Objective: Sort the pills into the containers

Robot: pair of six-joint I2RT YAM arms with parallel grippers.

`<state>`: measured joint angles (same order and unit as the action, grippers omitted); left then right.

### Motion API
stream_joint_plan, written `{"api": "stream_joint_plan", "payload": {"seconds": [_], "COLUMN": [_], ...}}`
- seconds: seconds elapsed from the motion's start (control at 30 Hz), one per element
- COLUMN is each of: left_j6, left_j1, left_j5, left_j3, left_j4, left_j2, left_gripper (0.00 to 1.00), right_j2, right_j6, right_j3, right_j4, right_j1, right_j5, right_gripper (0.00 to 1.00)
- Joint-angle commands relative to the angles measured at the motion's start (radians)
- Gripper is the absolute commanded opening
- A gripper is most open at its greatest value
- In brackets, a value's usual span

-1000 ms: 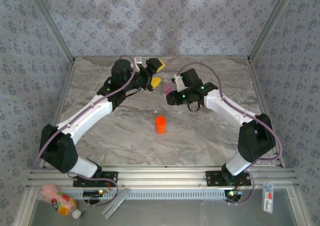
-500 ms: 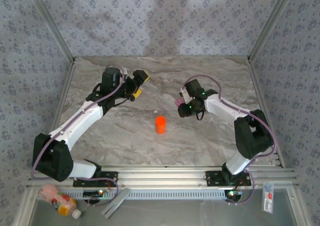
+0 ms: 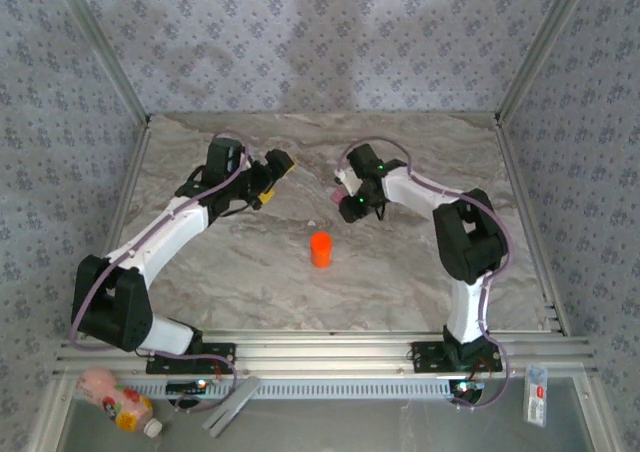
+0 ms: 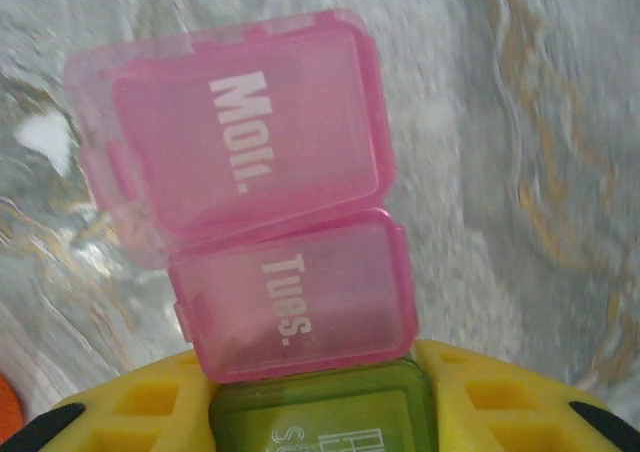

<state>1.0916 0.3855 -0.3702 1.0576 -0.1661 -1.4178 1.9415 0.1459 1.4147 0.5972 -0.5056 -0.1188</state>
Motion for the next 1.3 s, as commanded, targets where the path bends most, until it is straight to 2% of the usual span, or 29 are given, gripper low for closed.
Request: {"api": "stream_joint_plan", "payload": {"seconds": [0.0, 0.2, 0.57, 0.73, 0.9, 1.07, 1.27], "left_j6": [-0.025, -0.021, -0.032, -0.016, -0.006, 0.012, 0.044], "left_j1": [-0.017, -0.027, -0.021, 0.005, 0.037, 0.065, 0.092], "left_j5": [0.006, -0.01, -0.055, -0.058, -0.057, -0.056, -0.066], "left_j3": [0.016, 0.025, 0.071, 0.092, 0.127, 0.161, 0.21], "left_j4": [-0.013, -0.013, -0.028, -0.015, -0.012, -0.005, 0.015], "left_j2": [-0.009, -0.03, -0.085, -0.12, -0.153, -0.183, -0.228], "left_gripper": [0.98, 0.98, 0.98, 0.98, 0.98, 0.98, 0.98], "right_j2": [0.076, 0.152, 0.105, 0.1, 0.059, 0.022, -0.05], "right_j6": [0.112, 0.201, 0.242, 0.266, 0.265, 0.257, 0.194], "right_j3": [0.113, 0.194, 0.095, 0.059, 0.012, -0.013, 0.011], "right_j4": [0.102, 0.179, 0.147, 0.149, 0.133, 0.137, 0.187], "right_j1": [-0.022, -0.051, -0.019, -0.01, 0.02, 0.049, 0.09], "right_j5": [0.012, 0.061, 0.093, 0.144, 0.142, 0.119, 0.035], "right_gripper": [0.44, 0.47, 0.49, 0.5, 0.51, 0.69, 0.76]}}
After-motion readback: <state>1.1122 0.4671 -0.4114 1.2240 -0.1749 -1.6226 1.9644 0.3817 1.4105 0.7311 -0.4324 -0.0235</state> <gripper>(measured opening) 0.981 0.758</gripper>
